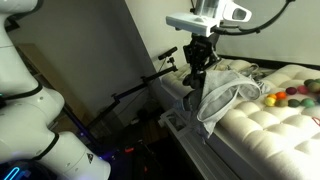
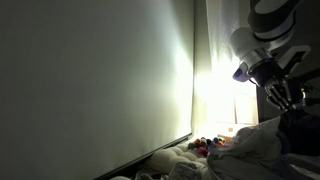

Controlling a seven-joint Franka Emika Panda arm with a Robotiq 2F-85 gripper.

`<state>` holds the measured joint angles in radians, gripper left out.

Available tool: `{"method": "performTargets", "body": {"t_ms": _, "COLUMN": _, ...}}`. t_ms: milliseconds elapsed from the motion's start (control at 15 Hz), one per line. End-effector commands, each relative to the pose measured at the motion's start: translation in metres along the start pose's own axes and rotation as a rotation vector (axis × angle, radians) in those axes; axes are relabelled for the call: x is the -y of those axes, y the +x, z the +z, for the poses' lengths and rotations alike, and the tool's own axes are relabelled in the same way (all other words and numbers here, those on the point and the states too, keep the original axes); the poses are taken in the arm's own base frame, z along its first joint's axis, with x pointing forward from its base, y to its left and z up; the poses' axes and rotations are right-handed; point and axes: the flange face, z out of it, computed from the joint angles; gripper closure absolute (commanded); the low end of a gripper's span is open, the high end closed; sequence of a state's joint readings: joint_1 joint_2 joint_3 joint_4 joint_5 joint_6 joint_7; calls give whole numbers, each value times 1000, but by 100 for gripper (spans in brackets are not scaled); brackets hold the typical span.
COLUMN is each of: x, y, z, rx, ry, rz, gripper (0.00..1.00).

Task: Take the pair of socks out of the bag then move the bag slightly forward

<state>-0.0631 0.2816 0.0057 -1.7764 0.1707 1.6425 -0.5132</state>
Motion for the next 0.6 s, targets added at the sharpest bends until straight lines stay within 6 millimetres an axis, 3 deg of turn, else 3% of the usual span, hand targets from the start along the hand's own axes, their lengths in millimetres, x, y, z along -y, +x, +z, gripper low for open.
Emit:
{"method": "performTargets", "body": {"t_ms": 0, "x": -17, "y": 4, "z": -25, "rx": -115, "ry": -114, "rz": 122, "gripper": 95}}
{"method": "performTargets", "body": {"t_ms": 533, "x": -68, "y": 6, "z": -49, "rx": -377, "ry": -370, "rz": 387, "gripper": 95}}
